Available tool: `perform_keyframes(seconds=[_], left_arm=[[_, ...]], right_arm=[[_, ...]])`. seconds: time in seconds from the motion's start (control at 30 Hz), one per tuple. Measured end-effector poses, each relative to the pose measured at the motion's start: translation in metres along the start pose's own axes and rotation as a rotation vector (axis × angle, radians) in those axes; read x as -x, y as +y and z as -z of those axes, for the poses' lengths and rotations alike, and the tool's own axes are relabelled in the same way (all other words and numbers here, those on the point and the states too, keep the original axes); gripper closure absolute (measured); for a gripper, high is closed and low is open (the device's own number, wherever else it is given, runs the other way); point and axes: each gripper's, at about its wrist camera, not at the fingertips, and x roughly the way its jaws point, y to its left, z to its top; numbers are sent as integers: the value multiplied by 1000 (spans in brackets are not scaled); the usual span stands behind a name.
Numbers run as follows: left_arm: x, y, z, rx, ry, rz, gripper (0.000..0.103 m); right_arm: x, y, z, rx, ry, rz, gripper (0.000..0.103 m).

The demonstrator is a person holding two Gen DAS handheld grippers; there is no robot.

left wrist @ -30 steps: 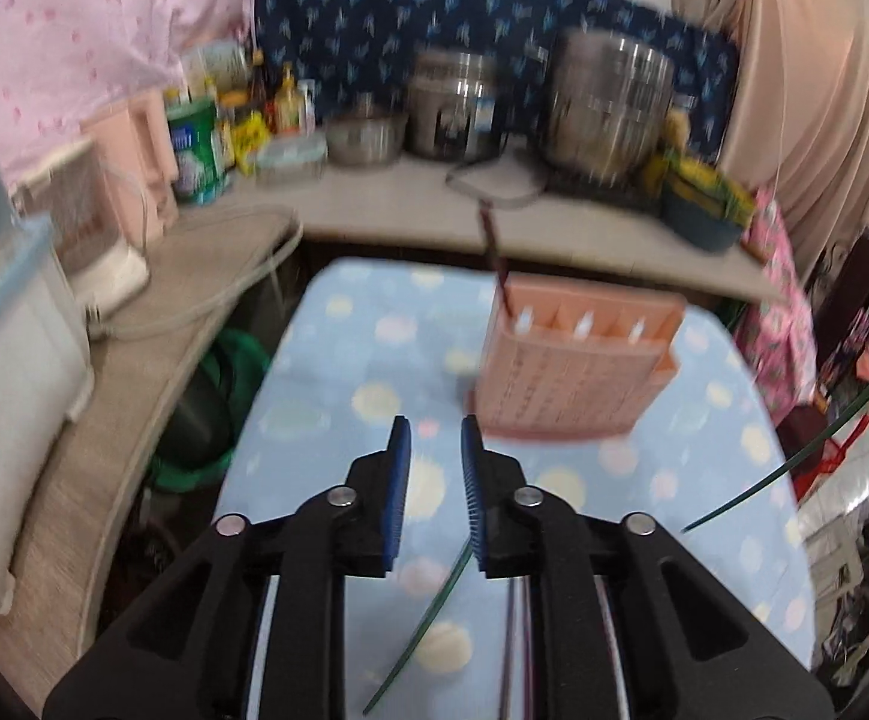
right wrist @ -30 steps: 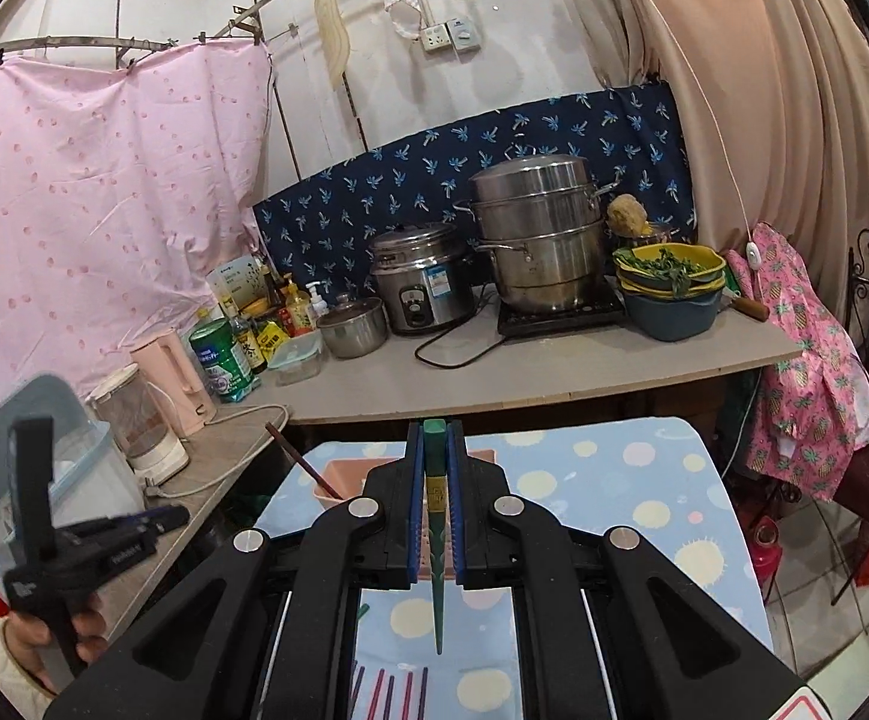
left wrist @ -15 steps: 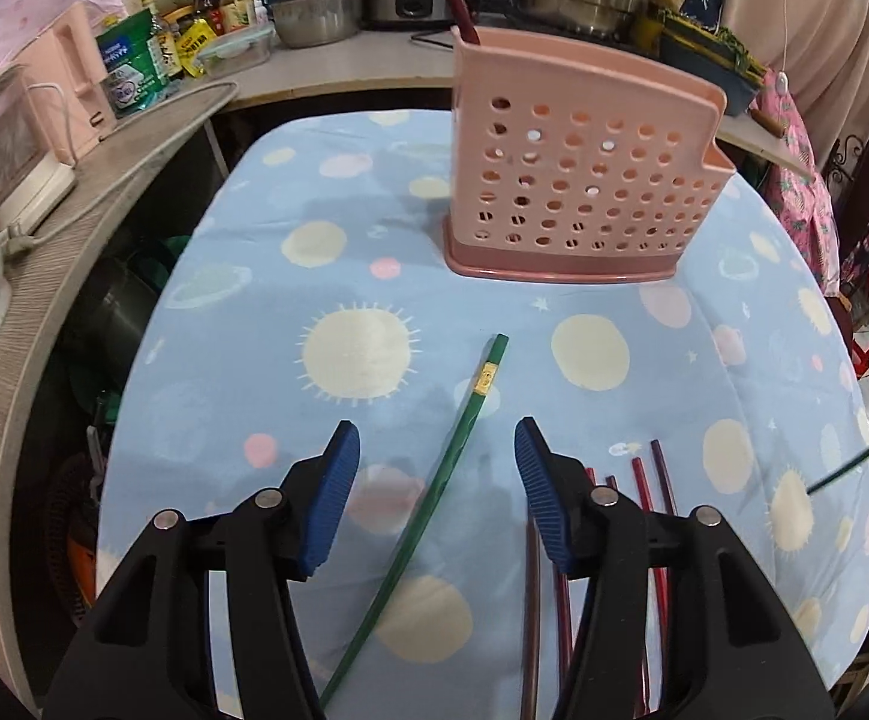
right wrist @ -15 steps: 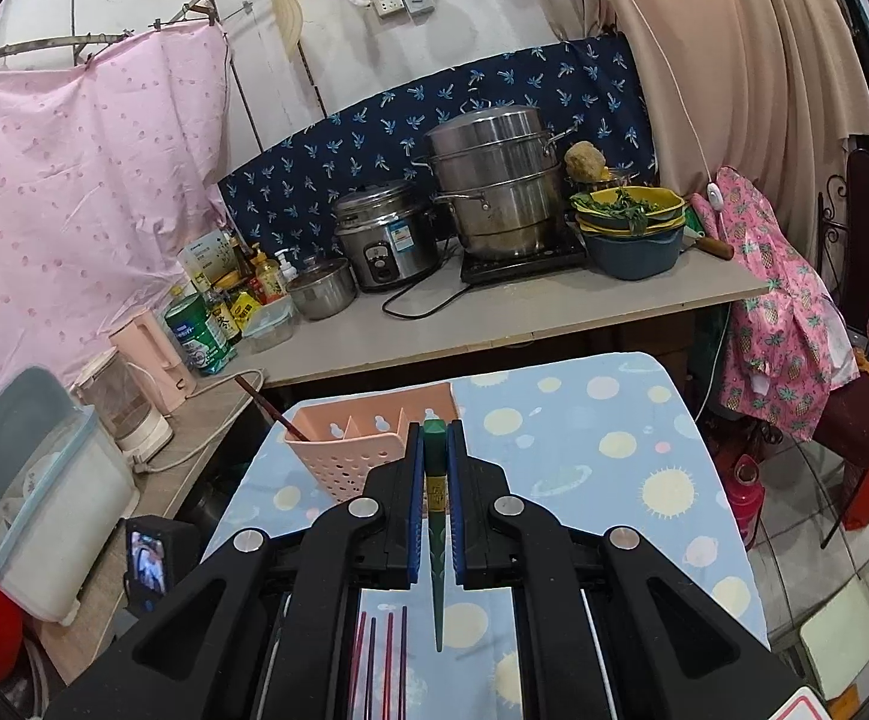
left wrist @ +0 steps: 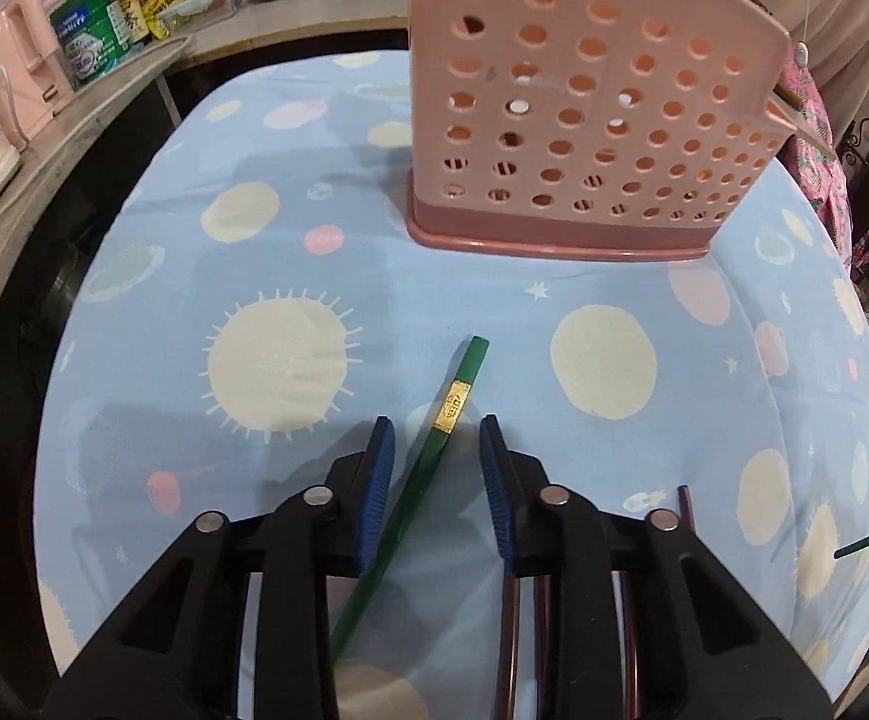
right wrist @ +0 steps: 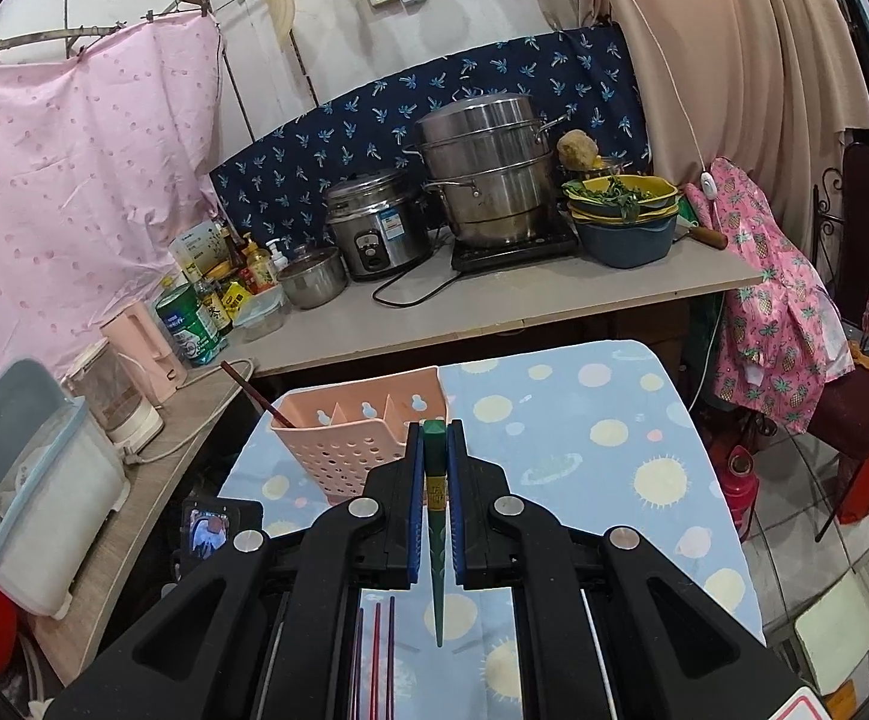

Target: Organize utensils

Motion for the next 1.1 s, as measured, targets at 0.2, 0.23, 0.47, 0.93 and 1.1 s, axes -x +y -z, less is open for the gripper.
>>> perform_keyframes(seconds=[0.2,0.23,0.47,0.93,1.1], left_arm=[[0,-2,2,-9,-8,-2,91],[1,-2,3,-10,-7,0,93],[29,0,16,4,-33,5,96],[188,32,22,112,-308,53,96],[239,33,4,138,-423,89,96]], right_arm=[[-7,-2,1,-11,13,-2,96],[-7,-2,1,-10,13,-3,96],[-9,-3,3,-14,17,-9,96],[-2,17,10,8,18,-74,96],[-3,28,3,30,1,-93,96]])
